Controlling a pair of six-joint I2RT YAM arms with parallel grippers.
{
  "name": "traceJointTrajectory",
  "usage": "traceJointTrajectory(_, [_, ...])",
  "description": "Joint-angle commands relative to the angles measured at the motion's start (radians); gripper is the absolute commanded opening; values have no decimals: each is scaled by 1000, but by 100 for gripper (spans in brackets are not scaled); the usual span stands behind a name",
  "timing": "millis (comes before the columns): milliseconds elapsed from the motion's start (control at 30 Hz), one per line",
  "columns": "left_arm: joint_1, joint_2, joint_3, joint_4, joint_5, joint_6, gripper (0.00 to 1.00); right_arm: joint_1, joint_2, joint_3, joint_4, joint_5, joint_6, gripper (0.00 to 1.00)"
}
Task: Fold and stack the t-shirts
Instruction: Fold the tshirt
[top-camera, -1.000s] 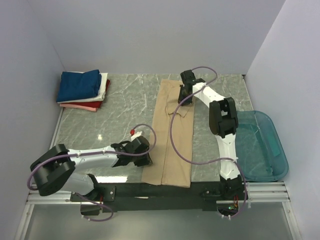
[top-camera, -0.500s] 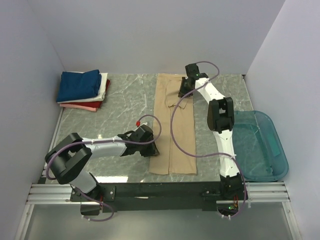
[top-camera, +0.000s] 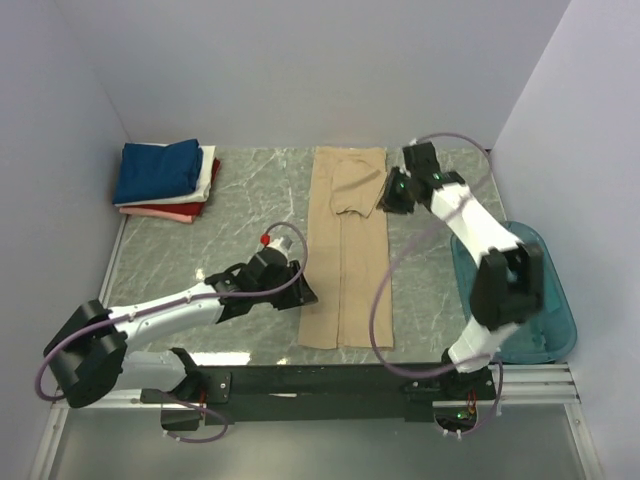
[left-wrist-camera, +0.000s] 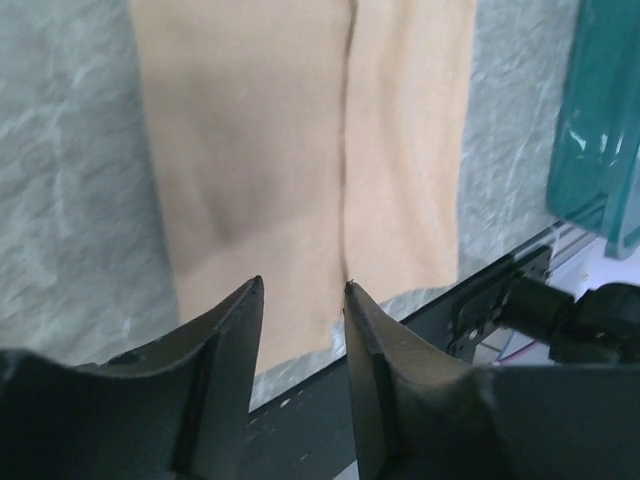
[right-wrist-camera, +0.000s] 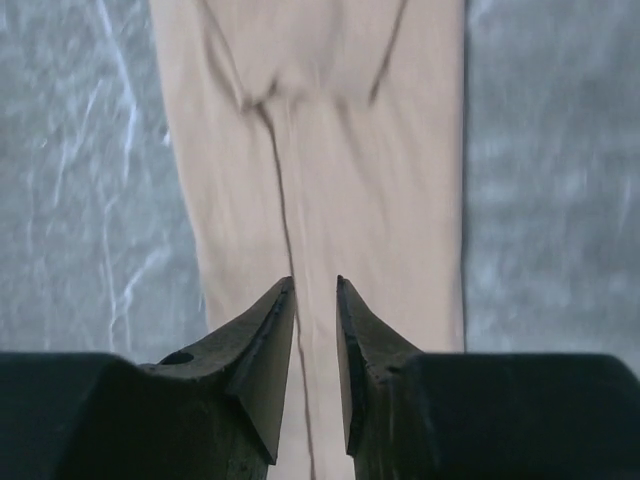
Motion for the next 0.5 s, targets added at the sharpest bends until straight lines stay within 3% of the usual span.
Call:
traceJointTrajectory(0, [4,-56,-63,-9,25,17,46,-5,-243,-258,73,11,53,31])
traceJointTrajectory(133, [6,-114,-133,9,39,8,50,-4,-467,-567,78,68,75,30])
traceJointTrajectory(300, [6,-143,-172,-2,36,15,51,-5,-677,-760,61,101,104,30])
traceJointTrajectory(467, [6,-148,-162,-14,20,34,50,-4,-768,-915,116,59,142,29])
